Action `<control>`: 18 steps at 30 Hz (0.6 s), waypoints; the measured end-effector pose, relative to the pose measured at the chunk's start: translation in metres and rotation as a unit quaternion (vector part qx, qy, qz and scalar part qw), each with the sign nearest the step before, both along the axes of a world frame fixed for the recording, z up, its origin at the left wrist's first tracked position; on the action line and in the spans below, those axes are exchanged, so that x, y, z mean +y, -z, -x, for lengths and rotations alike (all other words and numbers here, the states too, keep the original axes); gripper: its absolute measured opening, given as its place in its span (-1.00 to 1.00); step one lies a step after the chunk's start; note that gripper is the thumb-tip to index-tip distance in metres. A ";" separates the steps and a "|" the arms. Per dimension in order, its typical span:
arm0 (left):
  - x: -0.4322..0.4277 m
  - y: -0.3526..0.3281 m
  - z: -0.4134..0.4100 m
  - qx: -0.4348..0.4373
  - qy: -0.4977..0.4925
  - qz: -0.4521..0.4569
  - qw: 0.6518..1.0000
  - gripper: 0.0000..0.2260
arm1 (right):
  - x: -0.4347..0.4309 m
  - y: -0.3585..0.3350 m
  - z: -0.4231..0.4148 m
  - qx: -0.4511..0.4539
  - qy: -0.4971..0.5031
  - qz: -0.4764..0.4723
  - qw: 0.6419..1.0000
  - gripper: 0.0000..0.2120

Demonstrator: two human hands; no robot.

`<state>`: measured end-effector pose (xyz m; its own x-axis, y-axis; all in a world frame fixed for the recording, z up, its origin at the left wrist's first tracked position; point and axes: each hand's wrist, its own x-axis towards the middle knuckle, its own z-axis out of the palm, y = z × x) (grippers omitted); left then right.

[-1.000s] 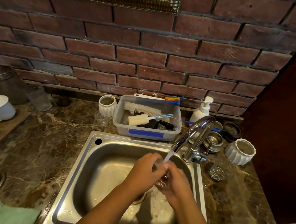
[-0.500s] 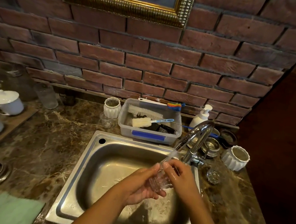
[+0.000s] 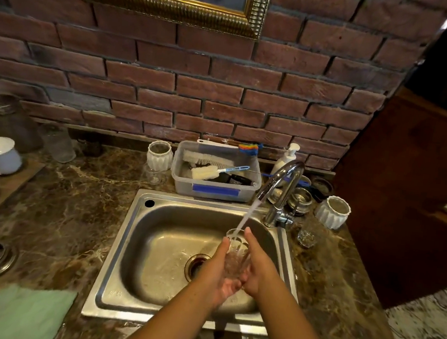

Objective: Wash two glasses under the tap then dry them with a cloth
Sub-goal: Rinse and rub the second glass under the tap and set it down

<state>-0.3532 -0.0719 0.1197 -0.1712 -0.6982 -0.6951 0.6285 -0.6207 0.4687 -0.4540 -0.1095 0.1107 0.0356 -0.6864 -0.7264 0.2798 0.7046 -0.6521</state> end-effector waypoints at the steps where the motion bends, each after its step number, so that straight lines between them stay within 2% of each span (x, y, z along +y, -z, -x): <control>1: 0.002 0.000 -0.002 -0.010 0.006 -0.008 1.000 -0.52 | 0.001 0.002 0.000 -0.007 -0.008 -0.013 1.000 -0.26; 3: 0.007 0.001 -0.004 -0.006 0.017 -0.023 1.000 -0.52 | 0.006 0.005 -0.002 -0.020 -0.022 -0.042 0.999 -0.13; 7: 0.012 0.001 -0.005 0.005 -0.019 -0.046 0.999 -0.55 | 0.009 0.009 -0.003 -0.027 -0.025 -0.060 0.998 -0.26; 11: 0.018 -0.002 -0.005 0.006 -0.030 -0.059 0.998 -0.55 | 0.010 0.014 -0.003 -0.042 -0.041 -0.058 0.997 -0.28; 18: 0.020 -0.002 -0.005 -0.020 0.012 -0.022 0.999 -0.56 | 0.011 0.012 0.005 -0.075 -0.074 -0.049 0.993 -0.32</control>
<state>-0.3484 -0.0522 0.1220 -0.1591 -0.6627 -0.7318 0.5951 -0.6558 0.4645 -0.4592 -0.0981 0.0988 0.2442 -0.5925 -0.7677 0.2578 0.8028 -0.5376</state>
